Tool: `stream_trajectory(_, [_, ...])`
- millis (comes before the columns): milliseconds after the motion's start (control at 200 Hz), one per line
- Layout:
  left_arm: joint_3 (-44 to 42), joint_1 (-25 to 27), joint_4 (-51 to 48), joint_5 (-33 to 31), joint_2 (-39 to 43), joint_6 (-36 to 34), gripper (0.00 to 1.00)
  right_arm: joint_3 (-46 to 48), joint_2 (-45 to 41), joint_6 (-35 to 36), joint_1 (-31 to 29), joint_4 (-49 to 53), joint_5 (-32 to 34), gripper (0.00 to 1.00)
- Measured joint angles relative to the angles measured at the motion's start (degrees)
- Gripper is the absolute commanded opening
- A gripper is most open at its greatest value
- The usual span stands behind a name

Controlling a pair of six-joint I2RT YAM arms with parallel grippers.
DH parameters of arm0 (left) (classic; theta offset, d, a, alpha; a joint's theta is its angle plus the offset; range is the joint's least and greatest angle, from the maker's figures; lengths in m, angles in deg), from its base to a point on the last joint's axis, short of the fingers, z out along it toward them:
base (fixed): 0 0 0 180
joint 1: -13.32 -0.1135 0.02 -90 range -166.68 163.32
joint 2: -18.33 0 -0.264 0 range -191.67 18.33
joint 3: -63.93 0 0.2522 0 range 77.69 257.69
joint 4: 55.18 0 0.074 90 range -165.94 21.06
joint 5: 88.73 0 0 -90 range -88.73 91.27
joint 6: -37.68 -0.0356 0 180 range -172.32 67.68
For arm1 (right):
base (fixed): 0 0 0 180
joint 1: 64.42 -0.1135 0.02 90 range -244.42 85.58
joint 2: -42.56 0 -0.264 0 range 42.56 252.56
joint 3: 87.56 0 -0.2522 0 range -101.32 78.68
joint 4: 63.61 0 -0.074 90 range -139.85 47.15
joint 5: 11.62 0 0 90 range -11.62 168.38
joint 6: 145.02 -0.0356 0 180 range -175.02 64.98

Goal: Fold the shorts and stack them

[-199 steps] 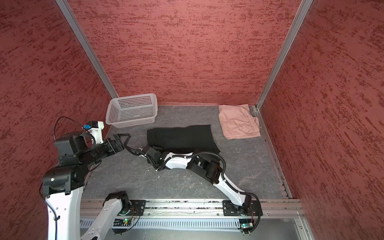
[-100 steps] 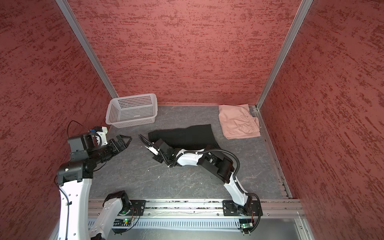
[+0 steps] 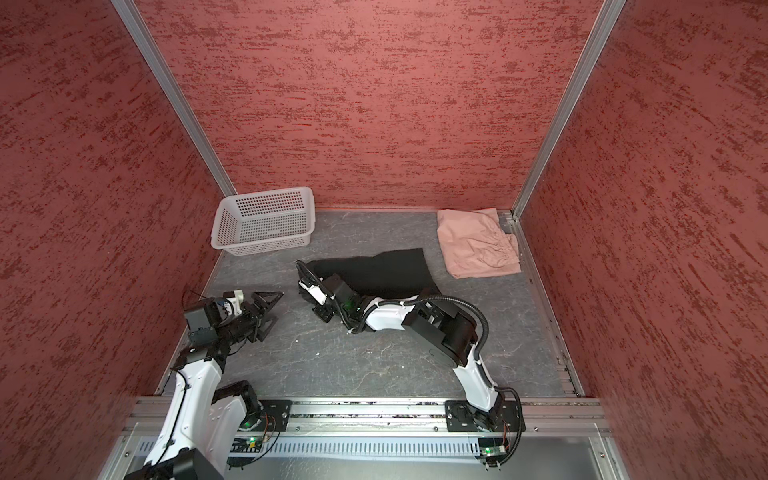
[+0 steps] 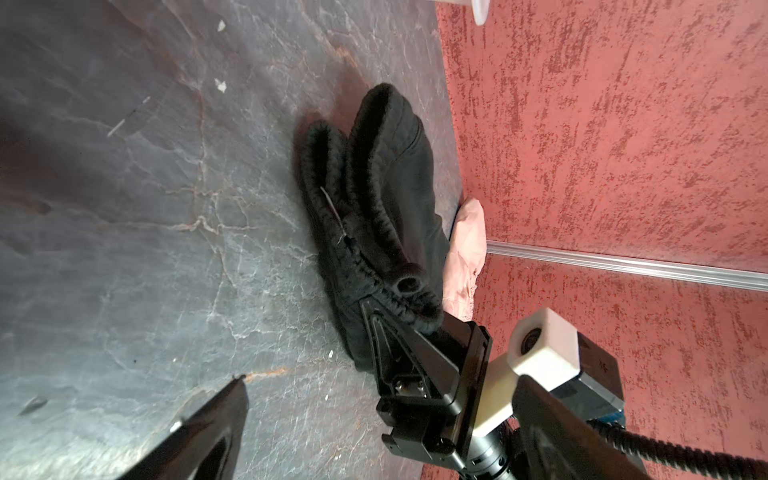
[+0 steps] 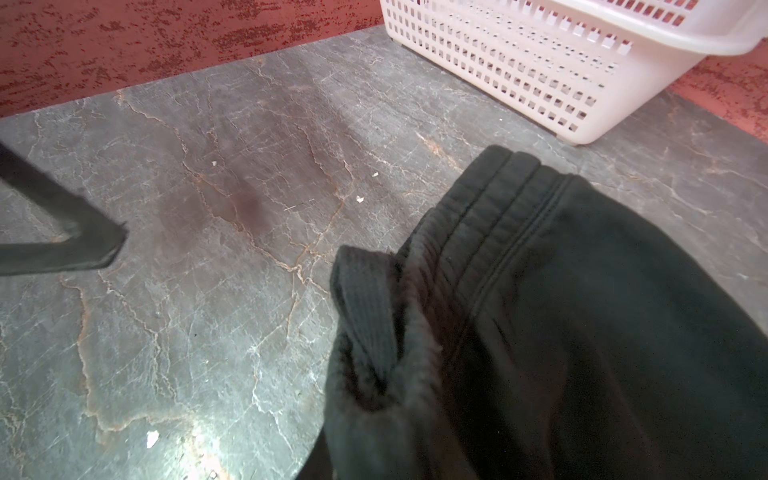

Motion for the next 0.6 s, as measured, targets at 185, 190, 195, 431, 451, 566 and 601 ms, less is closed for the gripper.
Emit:
stream_trajectory(185, [0.61, 3.26, 9.97, 0.35, -11.85, 2.93, 0.99, 0.11, 0.00, 0.02, 0.00, -0.44, -0.76, 0.00])
stream_trajectory(190, [0.70, 3.39, 9.99, 0.33, -12.17, 2.89, 0.99, 0.11, 0.00, 0.04, 0.00, -0.44, -0.81, 0.00])
stream_trajectory(195, [0.94, 3.67, 9.99, 0.24, -12.85, 2.71, 0.99, 0.11, 0.00, 0.04, 0.00, -0.42, -0.83, 0.00])
stream_trajectory(431, [6.84, 9.90, 11.21, -0.52, -25.79, 0.26, 0.99, 0.11, 0.00, 0.07, 0.00, -0.81, -1.90, 0.00])
stream_trajectory(451, [6.99, 10.01, 11.23, -0.74, -26.29, 0.13, 0.99, 0.11, 0.00, 0.07, 0.00, -0.87, -1.97, 0.00])
stream_trajectory(566, [8.26, 10.71, 11.50, -1.81, -29.64, -0.94, 0.99, 0.11, 0.02, 0.15, 0.00, -1.18, -2.32, 0.00])
stream_trajectory(601, [8.55, 10.97, 11.72, -2.21, -30.60, -1.22, 0.99, 0.11, 0.02, 0.26, 0.00, -1.22, -2.40, 0.00])
